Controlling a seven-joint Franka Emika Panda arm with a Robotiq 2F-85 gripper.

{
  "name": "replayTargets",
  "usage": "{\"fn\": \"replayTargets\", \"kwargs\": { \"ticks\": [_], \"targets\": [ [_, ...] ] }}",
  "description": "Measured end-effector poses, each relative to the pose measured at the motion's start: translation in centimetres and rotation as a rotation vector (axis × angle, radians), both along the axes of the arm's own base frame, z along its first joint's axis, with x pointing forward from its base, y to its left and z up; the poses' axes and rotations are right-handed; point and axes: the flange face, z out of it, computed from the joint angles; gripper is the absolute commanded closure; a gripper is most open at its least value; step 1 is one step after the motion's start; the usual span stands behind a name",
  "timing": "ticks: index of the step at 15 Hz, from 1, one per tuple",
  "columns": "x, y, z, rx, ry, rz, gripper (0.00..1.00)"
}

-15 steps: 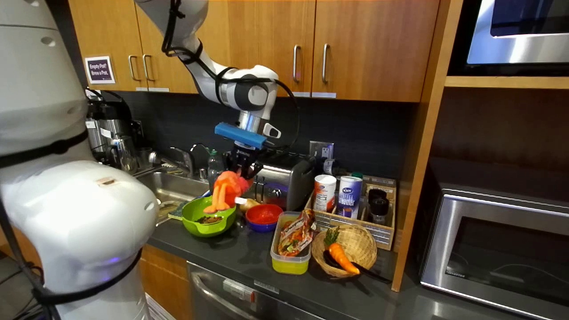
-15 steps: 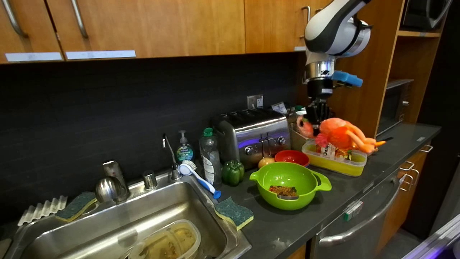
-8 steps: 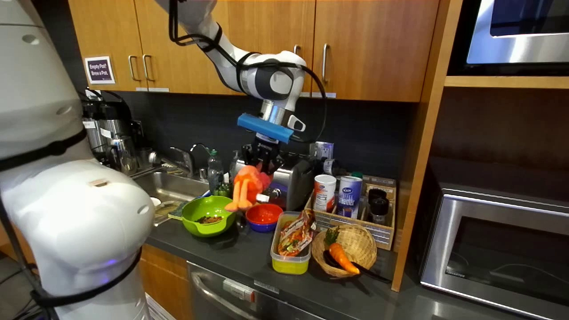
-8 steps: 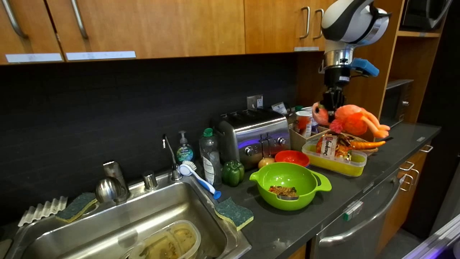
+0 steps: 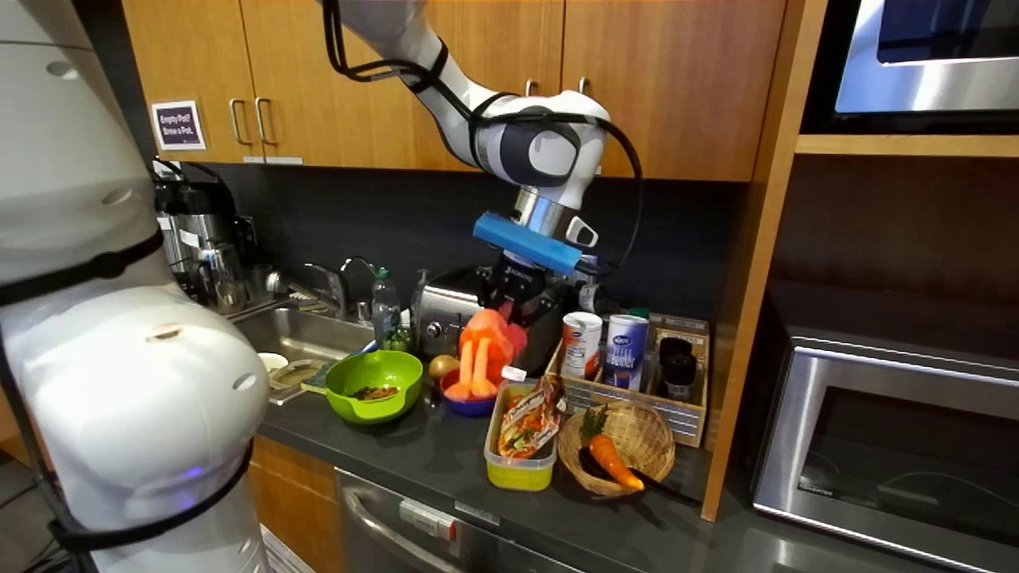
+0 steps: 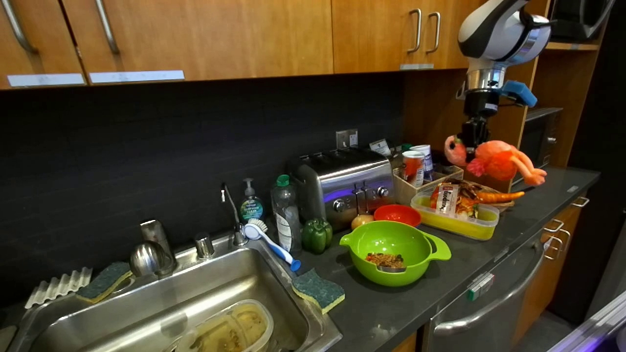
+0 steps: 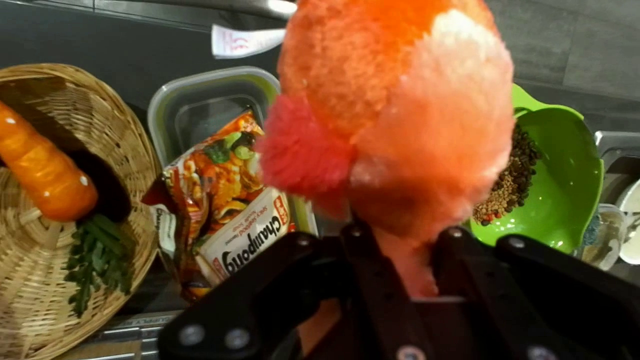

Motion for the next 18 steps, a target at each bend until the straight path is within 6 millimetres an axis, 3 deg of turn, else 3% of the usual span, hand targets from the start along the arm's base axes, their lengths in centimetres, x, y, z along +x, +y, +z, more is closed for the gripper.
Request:
{"fn": "replayTargets", "kwargs": {
  "ticks": [7, 18],
  "targets": [
    [0.3, -5.7, -2.3, 0.036, 0.002, -0.006, 0.94],
    [5.7, -9.4, -4.8, 0.089, -0.076, -0.162, 0.94]
  ]
}}
